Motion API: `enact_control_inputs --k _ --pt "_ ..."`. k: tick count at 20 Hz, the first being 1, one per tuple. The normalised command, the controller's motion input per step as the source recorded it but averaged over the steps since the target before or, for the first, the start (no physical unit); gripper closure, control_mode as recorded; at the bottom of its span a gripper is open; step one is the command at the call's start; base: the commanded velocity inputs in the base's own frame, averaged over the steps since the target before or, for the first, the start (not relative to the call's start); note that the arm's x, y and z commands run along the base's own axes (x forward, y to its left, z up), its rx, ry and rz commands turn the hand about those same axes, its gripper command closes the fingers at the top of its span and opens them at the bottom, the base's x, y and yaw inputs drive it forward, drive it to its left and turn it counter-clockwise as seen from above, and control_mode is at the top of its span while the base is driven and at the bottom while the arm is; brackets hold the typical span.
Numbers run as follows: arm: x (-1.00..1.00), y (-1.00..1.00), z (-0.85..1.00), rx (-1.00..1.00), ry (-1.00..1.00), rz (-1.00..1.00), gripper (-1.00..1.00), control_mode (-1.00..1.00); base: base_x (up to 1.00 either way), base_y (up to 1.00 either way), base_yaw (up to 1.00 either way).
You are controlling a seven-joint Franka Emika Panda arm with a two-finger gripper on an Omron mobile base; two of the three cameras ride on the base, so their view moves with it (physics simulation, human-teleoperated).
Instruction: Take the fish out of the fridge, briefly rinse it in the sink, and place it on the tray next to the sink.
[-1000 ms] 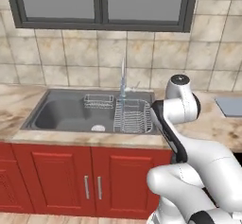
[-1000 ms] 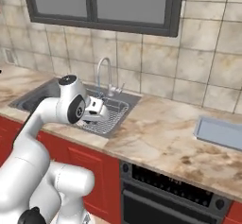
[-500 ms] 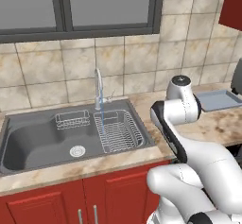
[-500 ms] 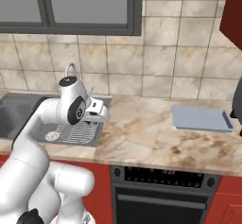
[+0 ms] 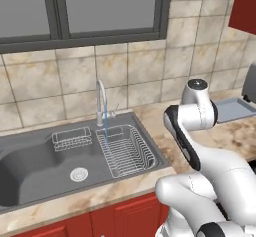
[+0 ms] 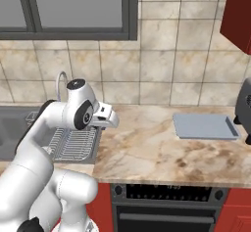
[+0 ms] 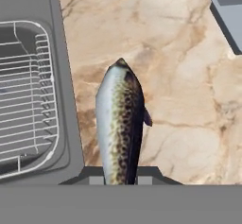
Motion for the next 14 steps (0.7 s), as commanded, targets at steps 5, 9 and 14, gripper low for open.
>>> enact_control_inputs --k 5,9,14 --pt "0.13 0.04 0.00 0.02 0.10 0.05 1.00 -1.00 0.57 0.53 0.02" --pt "0.73 0.00 0.00 0.19 0.49 0.41 1.00 -1.00 0.00 0.00 0.00" --pt "0.69 0.00 0.00 0.21 0.45 0.52 1.00 -1.00 0.00 0.00 0.00"
